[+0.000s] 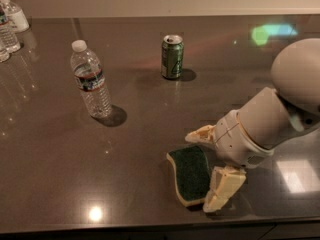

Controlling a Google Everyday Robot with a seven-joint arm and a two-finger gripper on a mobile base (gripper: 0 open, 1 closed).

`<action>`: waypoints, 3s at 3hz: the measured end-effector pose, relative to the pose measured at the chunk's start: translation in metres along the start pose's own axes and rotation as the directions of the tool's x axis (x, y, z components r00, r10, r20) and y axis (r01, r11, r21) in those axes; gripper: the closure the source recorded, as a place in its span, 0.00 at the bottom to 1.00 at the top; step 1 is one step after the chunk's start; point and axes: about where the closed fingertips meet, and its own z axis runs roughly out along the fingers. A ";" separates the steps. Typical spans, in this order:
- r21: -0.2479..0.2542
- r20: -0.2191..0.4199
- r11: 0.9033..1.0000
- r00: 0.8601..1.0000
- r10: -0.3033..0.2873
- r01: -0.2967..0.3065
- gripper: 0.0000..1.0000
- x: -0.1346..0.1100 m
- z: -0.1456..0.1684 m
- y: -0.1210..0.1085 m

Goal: Move sponge near green can

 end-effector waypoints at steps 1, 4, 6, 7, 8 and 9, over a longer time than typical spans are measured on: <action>-0.016 -0.005 1.000 1.000 0.004 -0.004 0.40 -0.003 0.003 -0.001; 0.092 -0.031 0.989 0.992 0.121 -0.118 1.00 0.004 -0.052 -0.075; 0.204 -0.035 0.957 0.975 0.218 -0.207 1.00 0.024 -0.083 -0.145; 0.264 -0.033 0.930 0.962 0.272 -0.255 1.00 0.040 -0.092 -0.188; 0.306 -0.028 0.906 0.949 0.315 -0.292 1.00 0.054 -0.097 -0.221; 0.318 -0.027 0.896 0.942 0.335 -0.309 1.00 0.061 -0.093 -0.234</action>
Offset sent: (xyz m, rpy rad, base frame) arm 0.0165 0.0039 0.0189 -0.0039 0.0213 -0.0291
